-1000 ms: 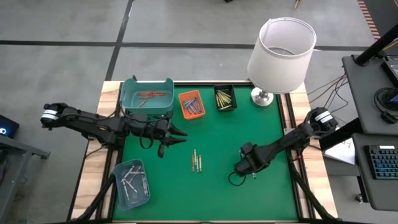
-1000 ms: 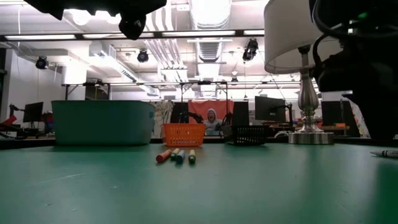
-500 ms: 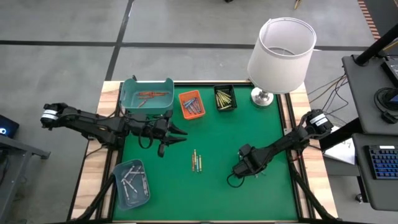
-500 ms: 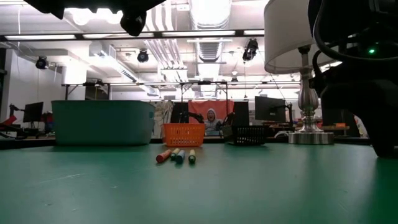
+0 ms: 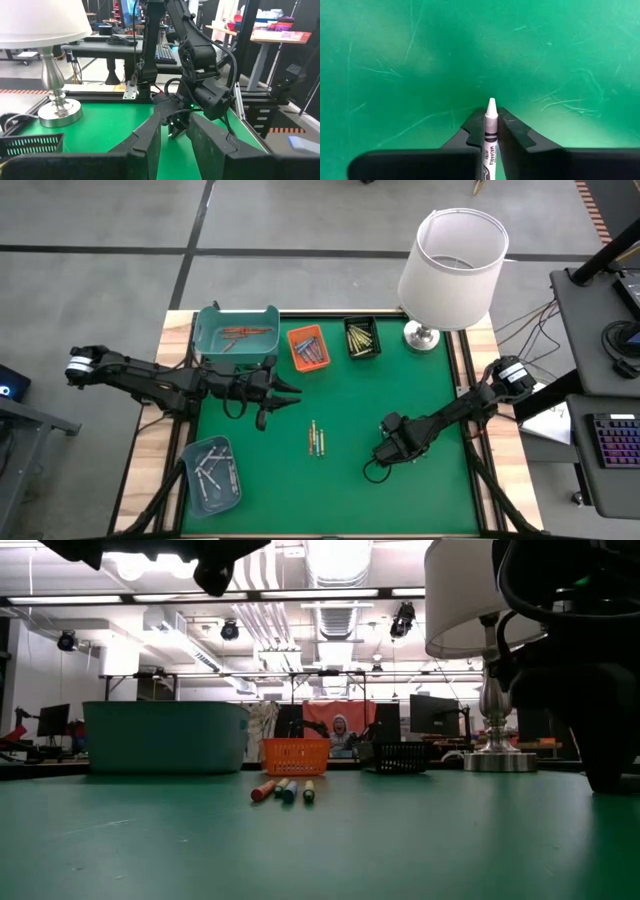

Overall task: Sort crayons
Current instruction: Put the white crayon into the blue bin

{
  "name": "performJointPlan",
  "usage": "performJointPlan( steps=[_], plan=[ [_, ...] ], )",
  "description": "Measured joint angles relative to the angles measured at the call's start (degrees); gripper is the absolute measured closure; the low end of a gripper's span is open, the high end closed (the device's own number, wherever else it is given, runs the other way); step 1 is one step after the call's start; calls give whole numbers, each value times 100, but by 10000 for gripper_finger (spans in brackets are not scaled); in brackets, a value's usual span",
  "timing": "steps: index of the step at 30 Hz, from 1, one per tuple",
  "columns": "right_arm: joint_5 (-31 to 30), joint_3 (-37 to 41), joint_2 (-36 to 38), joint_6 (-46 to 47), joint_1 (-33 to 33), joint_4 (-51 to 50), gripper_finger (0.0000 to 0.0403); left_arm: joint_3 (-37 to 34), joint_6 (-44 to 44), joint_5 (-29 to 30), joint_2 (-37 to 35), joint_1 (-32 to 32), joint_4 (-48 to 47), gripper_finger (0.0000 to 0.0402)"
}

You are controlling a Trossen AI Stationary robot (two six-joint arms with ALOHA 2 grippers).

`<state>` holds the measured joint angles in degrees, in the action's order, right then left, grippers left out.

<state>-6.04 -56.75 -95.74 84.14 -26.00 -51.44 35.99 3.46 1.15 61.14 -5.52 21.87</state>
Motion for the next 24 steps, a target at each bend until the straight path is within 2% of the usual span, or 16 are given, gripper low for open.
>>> performJointPlan(
  steps=[11,17,24],
  plan=[
    [-4,-52,4,-184,2,-80,385,0,0,0,0,0,113,315],
    [-73,-439,23,-1005,127,-43,385,-2,-61,0,103,-2,286,315],
    [-1589,-1068,33,-3147,491,269,385,-3,435,119,560,-221,664,315]
  ],
)
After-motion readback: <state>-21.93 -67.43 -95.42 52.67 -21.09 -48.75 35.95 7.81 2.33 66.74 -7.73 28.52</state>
